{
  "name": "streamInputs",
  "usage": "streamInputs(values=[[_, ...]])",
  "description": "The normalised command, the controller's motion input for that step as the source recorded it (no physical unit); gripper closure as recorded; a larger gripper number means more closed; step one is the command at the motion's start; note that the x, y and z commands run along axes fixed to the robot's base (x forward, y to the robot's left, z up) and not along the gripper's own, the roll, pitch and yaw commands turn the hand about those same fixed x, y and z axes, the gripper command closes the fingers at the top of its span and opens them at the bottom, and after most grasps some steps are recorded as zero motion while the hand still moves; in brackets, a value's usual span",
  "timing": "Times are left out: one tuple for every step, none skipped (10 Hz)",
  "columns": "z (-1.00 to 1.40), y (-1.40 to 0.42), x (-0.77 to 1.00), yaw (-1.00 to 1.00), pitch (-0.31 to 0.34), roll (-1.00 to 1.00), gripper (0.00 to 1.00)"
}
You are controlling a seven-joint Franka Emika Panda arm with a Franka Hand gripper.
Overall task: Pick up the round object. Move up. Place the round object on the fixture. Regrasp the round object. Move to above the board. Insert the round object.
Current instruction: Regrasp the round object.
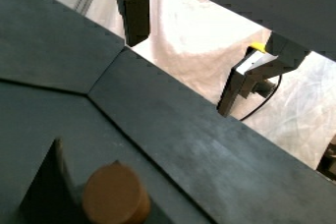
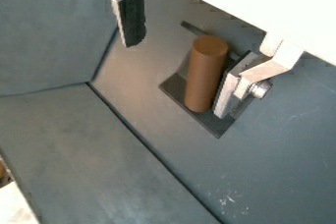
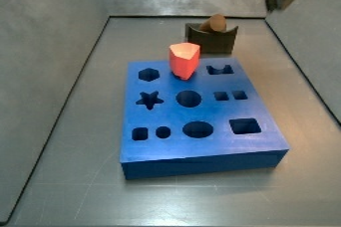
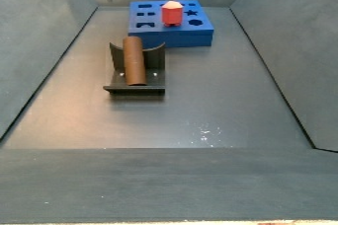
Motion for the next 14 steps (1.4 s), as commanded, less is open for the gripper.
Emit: streamInputs(values=[[-1.00,0.04,0.07,0.20,0.035,0.34,0.00],[-1.00,0.03,0.09,0.18,-0.001,0.27,0.00],[-1.00,0.03,0.10,0.16,-0.031,0.24,0.00],[-1.00,0.02,0.11,0.13,-0.068,0.20,0.00],[-1.00,0.02,0.12,0.12,-0.081,0.18,0.00],[-1.00,0.01,0.13,0.08,-0.105,0.15,0.00],[-0.92,0.01,0.13,0.07,-0.111,0.14,0.00],[-0.73,0.00,0.10,0.04,-0.113,0.13,0.00],[-0.59,0.00,0.09,0.02,-0.112,0.12,0.00],[-0.45,0.00,0.08,0.01,-0.104,0.11,0.00],[-0.32,0.00,0.08,0.00,-0.091,0.11,0.00],[-0.19,-0.01,0.04,-0.01,-0.048,0.09,0.00],[-0.17,-0.02,0.01,-0.02,-0.054,0.09,0.00],[-0.17,-0.02,0.01,-0.02,-0.054,0.09,0.00]])
